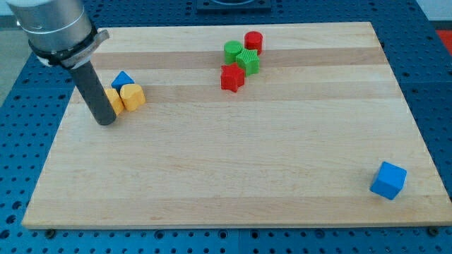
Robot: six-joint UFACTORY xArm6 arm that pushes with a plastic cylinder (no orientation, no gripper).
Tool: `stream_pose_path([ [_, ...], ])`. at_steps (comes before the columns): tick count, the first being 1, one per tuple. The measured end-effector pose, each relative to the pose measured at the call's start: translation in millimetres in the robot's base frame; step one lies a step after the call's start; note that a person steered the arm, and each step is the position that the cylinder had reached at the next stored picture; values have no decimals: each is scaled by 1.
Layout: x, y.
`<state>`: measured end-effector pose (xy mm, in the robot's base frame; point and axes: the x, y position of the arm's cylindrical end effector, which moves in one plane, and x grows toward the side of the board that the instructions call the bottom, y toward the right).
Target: Move the yellow blocks into the triangle diagonally
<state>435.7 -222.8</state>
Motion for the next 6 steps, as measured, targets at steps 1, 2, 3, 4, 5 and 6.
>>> stream_pose_path([
  [1, -31, -4],
  [2, -23, -6],
  [3, 19, 27],
  [4, 64, 90],
  [5, 91, 183],
  [6, 115, 273],
])
